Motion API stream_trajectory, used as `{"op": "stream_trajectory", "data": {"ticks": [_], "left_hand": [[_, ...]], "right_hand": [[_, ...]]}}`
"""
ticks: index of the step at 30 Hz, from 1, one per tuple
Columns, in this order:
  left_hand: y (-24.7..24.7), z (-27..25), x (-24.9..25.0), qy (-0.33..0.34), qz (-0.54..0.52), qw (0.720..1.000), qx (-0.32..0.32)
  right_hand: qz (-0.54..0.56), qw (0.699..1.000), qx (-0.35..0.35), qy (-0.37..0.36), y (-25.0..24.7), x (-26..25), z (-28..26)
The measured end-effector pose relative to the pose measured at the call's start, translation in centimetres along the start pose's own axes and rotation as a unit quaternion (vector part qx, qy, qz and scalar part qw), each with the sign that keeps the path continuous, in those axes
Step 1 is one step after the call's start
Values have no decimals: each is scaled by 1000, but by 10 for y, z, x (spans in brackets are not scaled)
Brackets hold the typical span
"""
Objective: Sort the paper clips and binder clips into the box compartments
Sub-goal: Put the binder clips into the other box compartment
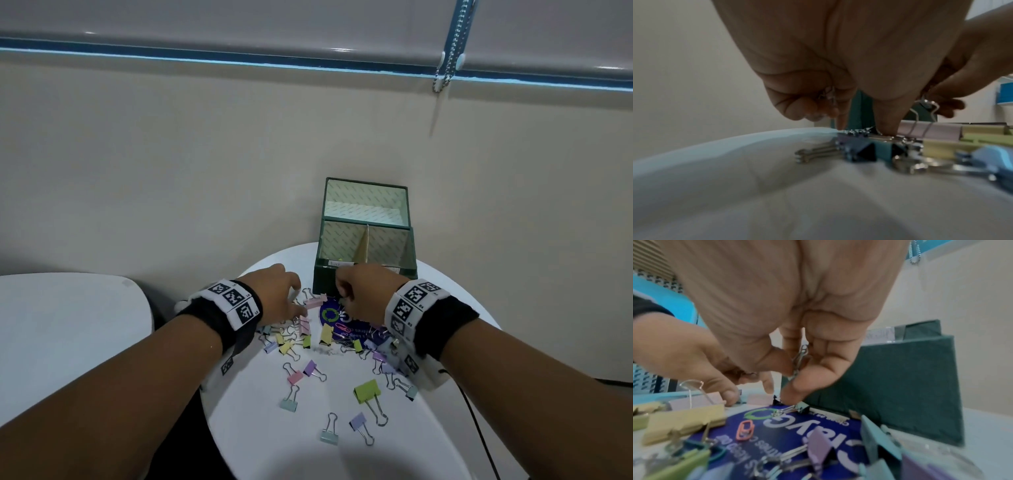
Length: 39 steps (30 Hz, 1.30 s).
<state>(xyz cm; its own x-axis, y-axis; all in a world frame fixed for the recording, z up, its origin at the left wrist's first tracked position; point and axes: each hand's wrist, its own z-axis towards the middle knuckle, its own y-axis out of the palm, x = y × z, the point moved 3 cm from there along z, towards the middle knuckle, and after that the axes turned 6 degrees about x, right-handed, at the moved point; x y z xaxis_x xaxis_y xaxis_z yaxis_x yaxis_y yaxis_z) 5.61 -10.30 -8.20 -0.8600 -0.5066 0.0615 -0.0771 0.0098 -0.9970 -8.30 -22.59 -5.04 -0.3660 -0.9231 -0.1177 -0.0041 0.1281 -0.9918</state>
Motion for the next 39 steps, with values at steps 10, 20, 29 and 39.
{"op": "stream_trajectory", "data": {"ticks": [10,20,29,39], "left_hand": [[-3,-1,2,26,-19,999,21],[-16,-3,2,42,-98,986,126],[-16,0,0,45,-114,982,145],[-21,-1,2,66,-136,975,165]], "right_hand": [[-107,993,-48,-25,16,-7,3],[2,998,-53,-17,23,0,-1],[184,982,36,3,-34,13,-12],[123,980,148,48,-63,31,4]]}}
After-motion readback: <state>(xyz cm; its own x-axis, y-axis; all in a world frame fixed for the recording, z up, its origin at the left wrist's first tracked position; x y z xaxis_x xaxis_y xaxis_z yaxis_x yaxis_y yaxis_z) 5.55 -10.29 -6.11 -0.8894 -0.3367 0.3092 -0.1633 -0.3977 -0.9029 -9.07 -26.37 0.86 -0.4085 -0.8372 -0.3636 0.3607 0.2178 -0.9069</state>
